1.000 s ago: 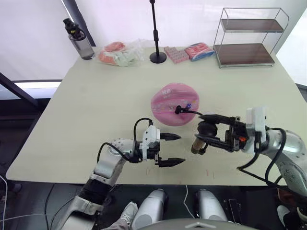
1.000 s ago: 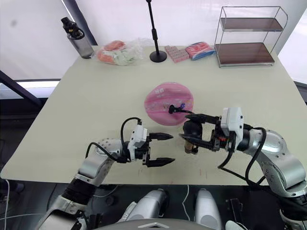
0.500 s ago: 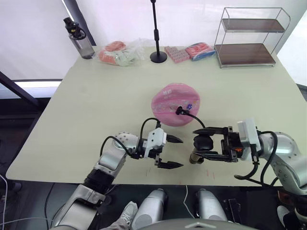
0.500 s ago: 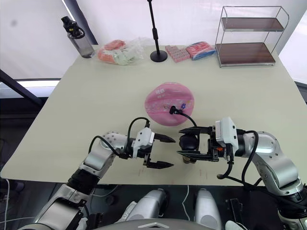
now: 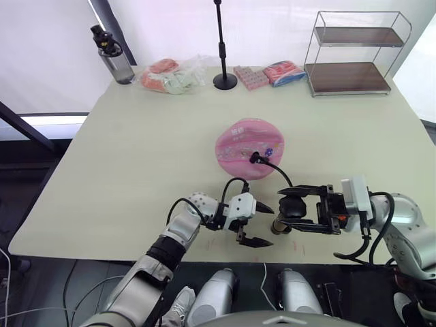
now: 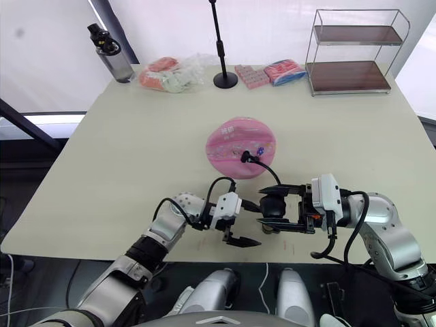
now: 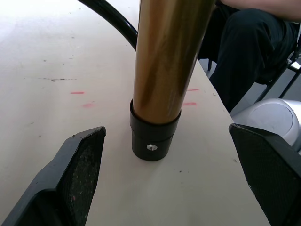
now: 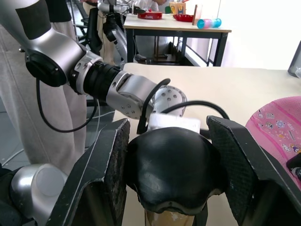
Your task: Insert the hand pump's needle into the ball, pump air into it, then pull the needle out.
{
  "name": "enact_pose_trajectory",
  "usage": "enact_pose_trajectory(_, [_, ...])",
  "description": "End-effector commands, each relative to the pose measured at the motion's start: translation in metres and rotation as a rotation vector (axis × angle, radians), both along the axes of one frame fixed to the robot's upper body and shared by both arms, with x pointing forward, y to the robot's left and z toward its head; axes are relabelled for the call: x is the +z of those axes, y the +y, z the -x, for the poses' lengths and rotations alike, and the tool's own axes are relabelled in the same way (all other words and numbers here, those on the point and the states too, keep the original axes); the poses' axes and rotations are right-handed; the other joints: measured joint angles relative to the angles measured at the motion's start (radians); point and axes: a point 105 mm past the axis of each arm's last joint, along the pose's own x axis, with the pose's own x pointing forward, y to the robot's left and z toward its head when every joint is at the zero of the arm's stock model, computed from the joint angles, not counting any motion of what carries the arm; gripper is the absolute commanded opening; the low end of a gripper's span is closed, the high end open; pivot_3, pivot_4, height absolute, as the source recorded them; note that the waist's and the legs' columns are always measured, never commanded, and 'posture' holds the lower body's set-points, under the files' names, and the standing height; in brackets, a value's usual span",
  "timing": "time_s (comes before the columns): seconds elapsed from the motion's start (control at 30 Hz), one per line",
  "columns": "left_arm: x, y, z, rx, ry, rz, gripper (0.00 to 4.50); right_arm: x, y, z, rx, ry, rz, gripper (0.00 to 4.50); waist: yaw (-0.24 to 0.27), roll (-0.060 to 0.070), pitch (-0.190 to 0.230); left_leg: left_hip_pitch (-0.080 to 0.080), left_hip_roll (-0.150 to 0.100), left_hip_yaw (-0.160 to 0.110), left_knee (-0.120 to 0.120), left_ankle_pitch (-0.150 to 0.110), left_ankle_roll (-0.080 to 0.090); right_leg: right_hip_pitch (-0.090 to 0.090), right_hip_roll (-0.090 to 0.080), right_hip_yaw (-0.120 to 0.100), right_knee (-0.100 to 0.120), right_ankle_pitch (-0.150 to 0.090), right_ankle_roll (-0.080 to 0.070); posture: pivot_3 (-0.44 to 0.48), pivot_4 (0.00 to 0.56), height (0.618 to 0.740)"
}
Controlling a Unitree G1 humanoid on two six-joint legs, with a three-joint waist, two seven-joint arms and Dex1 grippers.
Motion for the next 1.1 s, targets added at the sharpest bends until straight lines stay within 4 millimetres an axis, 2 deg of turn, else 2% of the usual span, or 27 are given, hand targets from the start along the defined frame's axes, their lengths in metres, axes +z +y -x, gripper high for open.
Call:
enact_pose_trajectory(0.03, [0.003, -0.005, -0.003, -0.013, -0.035, 0.012, 4.44, -0.007, -0.003, -0.002, -0.036, 0.033, 0.013, 2.1, 0.0, 0.0, 0.0, 0.0, 0.0, 0.0, 0.0, 0.0, 0.0, 0.0, 0.0, 0.0, 0.0, 0.0, 0.0, 0.0, 0.15, 0.736])
enact_pose_trajectory(0.63, [-0.013, -0.026, -0.008, -0.031, -0.021, 0.002, 4.44, -0.008, -0.003, -0.003, -0.064, 0.048, 0.001, 2.1, 0.0, -0.002, -0.001, 0.0, 0.0, 0.0, 0.001, 0.0, 0.0, 0.001, 0.0, 0.0, 0.0, 0.0, 0.0, 0.0, 0.15, 0.736])
enact_pose_trajectory(0.67, [-0.015, -0.026, -0.007, -0.035, -0.022, -0.003, 4.08, -0.008, -0.003, -0.003, -0.064, 0.047, 0.001, 2.1, 0.0, -0.002, -0.001, 0.0, 0.0, 0.0, 0.001, 0.0, 0.0, 0.001, 0.0, 0.0, 0.0, 0.0, 0.0, 0.0, 0.15, 0.736])
enact_pose_trajectory(0.73, [-0.018, -0.027, -0.005, -0.044, -0.026, -0.017, 3.65, -0.007, -0.002, -0.004, -0.064, 0.045, -0.001, 2.1, 0.0, -0.002, -0.001, 0.0, 0.0, 0.0, 0.001, 0.0, 0.0, 0.001, 0.0, 0.0, 0.0, 0.0, 0.0, 0.0, 0.15, 0.736])
enact_pose_trajectory(0.87, [-0.024, -0.028, -0.006, -0.017, -0.021, -0.034, 1.62, -0.006, -0.003, -0.004, -0.068, 0.042, -0.002, 2.1, 0.0, -0.002, -0.001, 0.0, 0.0, 0.0, 0.001, 0.0, 0.0, 0.001, 0.0, 0.0, 0.0, 0.0, 0.0, 0.0, 0.15, 0.736])
enact_pose_trajectory(0.9, [-0.025, -0.029, -0.005, -0.014, -0.014, -0.038, 1.31, -0.006, -0.003, -0.004, -0.069, 0.041, -0.002, 2.1, 0.0, -0.002, -0.001, 0.001, 0.0, 0.0, 0.001, 0.0, 0.0, 0.001, 0.0, 0.0, 0.0, 0.0, 0.0, 0.0, 0.15, 0.736])
enact_pose_trajectory(0.97, [-0.03, -0.027, -0.002, -0.008, 0.02, -0.056, 1.13, -0.005, -0.004, -0.005, -0.071, 0.035, -0.003, 2.1, 0.0, -0.002, -0.001, 0.001, 0.0, 0.0, 0.001, 0.0, 0.0, 0.001, 0.0, 0.0, 0.0, 0.0, 0.0, 0.0, 0.15, 0.736])
enact_pose_trajectory(1.1, [-0.035, -0.026, 0.001, -0.005, 0.056, -0.072, 1.1, -0.001, -0.005, -0.004, -0.073, 0.025, -0.007, 2.1, 0.001, -0.003, -0.002, 0.001, 0.0, 0.0, 0.001, 0.0, 0.0, 0.002, 0.0, 0.0, 0.0, 0.0, 0.0, 0.0, 0.15, 0.736])
